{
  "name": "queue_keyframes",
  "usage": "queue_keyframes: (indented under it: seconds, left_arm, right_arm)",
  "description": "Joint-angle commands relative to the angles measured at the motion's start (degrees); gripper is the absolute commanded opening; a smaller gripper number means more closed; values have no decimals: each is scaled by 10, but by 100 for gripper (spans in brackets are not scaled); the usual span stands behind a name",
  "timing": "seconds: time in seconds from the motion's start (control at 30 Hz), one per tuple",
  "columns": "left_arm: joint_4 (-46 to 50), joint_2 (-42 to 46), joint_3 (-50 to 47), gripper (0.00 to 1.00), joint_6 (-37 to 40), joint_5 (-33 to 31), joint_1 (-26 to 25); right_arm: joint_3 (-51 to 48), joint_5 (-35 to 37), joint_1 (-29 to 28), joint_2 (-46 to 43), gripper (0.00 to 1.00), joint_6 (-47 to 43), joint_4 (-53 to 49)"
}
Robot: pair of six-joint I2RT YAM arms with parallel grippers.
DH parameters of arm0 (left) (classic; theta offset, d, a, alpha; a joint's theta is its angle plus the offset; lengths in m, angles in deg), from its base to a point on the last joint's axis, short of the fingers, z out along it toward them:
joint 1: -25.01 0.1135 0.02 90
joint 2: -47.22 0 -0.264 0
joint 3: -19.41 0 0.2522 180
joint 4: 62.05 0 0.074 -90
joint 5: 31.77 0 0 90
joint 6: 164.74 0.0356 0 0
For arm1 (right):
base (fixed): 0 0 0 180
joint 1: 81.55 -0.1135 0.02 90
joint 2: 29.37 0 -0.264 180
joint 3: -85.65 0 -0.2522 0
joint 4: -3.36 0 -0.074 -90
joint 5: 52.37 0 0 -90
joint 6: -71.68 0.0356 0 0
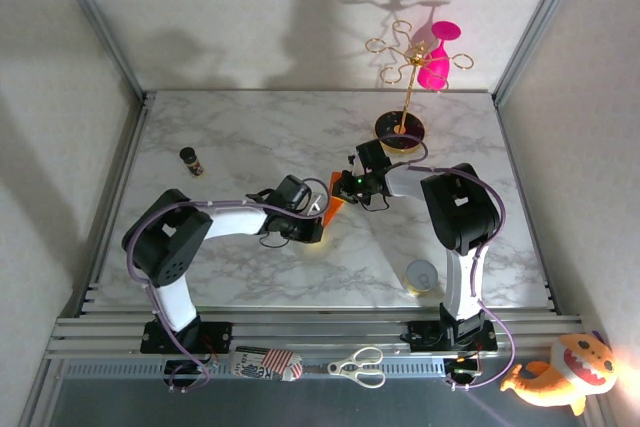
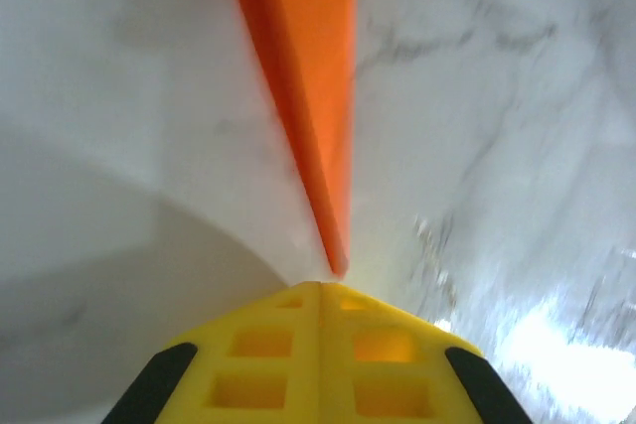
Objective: Fold a paper plane with a square sheet of paper (pick it up from the middle)
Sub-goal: Fold the wing for the fifth time at the center of the table.
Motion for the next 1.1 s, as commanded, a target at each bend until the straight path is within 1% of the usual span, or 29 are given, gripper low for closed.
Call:
queue_keyframes:
  seconds: [0.0,0.07,0.2,0.33,0.4,0.57,0.73,0.87,1.07]
  left_arm:
    - [88,33,0,0,8,-11,6]
    - [56,49,10,0,-15,-13,11]
    - [-52,63,13,0,-81,-25,14]
    - [-147,25,14,0,-159,-20,13]
    - [-172,4,23,0,-179,-20,12]
    - [-185,-41,46,0,-189,-29,10]
    - [-146,-83,80,0,-167,-44,13]
    - [-132,-90,79,0,-158,-61,14]
    - [-131,-87,58,0,-156,-67,17]
  right_arm:
    - [-32,95,0,63,12,-4,-67]
    - [-34,95,0,60,12,0,-66]
    - [-40,92,-5,47,12,17,-59]
    - [-46,87,-6,35,12,40,-44]
    - [-48,83,-6,33,12,49,-37]
    - [-48,74,-6,31,12,62,-28]
    - [-50,72,-5,26,12,63,-28]
    - [-48,69,-4,18,12,62,-27]
    - [-33,63,-1,3,12,56,-32]
